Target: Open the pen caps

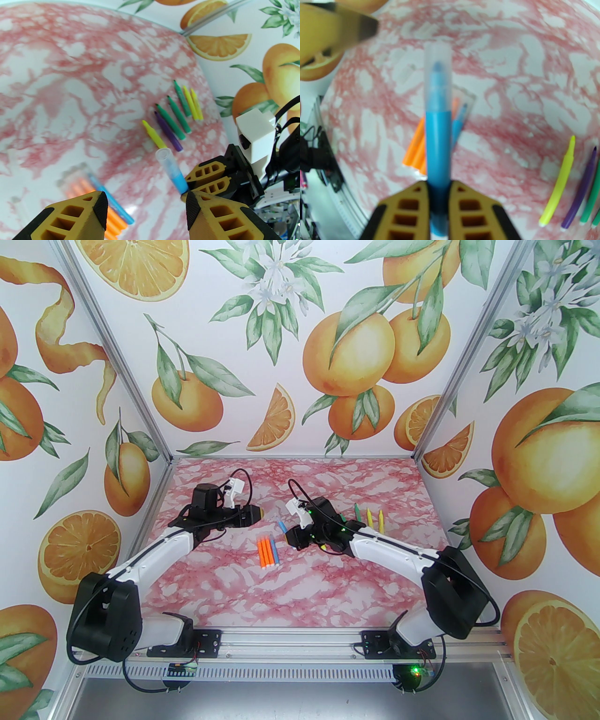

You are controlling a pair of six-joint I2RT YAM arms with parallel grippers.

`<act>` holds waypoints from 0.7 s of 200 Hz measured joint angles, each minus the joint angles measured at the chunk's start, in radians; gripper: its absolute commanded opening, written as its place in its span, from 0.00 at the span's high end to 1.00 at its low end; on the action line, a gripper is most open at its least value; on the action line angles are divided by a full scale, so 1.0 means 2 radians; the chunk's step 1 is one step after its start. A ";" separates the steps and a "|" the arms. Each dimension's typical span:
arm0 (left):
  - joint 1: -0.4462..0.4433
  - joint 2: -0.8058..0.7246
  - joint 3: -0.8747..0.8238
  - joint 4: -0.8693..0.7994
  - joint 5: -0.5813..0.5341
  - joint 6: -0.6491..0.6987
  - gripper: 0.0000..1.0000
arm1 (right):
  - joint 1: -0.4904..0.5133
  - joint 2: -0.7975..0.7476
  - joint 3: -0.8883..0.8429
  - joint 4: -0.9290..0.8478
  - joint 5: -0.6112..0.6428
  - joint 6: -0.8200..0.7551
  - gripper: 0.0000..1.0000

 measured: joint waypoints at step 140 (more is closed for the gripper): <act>-0.029 0.042 0.012 0.084 0.064 -0.073 0.52 | 0.000 -0.014 -0.003 0.023 -0.023 -0.006 0.97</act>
